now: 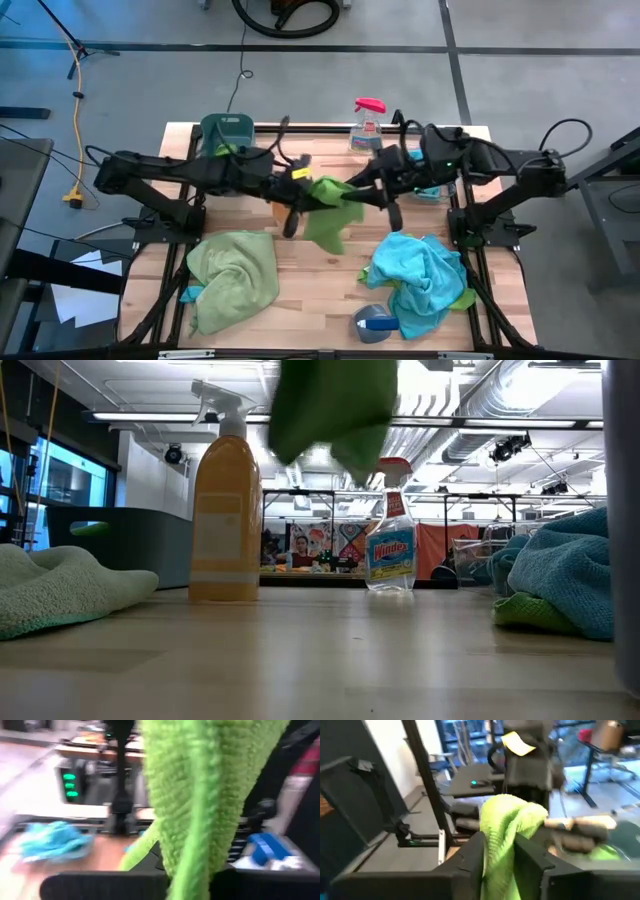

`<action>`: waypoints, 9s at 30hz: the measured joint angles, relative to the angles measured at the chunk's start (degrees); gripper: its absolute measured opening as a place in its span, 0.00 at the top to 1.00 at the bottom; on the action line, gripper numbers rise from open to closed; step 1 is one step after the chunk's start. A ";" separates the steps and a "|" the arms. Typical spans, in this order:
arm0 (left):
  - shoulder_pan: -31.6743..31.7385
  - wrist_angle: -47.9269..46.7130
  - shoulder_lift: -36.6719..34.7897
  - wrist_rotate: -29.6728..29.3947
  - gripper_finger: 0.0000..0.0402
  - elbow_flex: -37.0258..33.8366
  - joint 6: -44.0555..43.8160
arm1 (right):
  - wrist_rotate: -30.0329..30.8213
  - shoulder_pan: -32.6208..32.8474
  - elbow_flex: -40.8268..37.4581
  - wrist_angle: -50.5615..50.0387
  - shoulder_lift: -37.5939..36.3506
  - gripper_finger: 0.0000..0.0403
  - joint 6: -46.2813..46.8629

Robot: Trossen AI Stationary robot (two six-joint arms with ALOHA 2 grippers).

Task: Sort microfiber towel by color & place in baskets
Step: Put the green microfiber towel into the green bin, then put the blue microfiber towel into the transparent bin

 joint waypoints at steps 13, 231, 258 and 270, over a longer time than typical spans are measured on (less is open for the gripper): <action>0.65 -16.42 -13.16 -17.30 1.00 -0.02 3.83 | 6.01 0.00 0.01 -21.32 -8.86 0.55 7.21; 12.08 8.73 -42.49 -6.14 1.00 -32.85 -8.97 | -1.81 -13.16 -10.36 -5.43 -7.79 0.54 -9.53; -6.21 7.00 -33.92 -25.24 0.61 -23.71 4.88 | -7.82 -13.16 -22.84 18.54 -9.03 0.54 -0.92; -6.43 6.32 -33.88 -25.88 0.55 -23.71 4.88 | -18.16 -5.85 -22.80 4.19 -9.38 0.54 18.23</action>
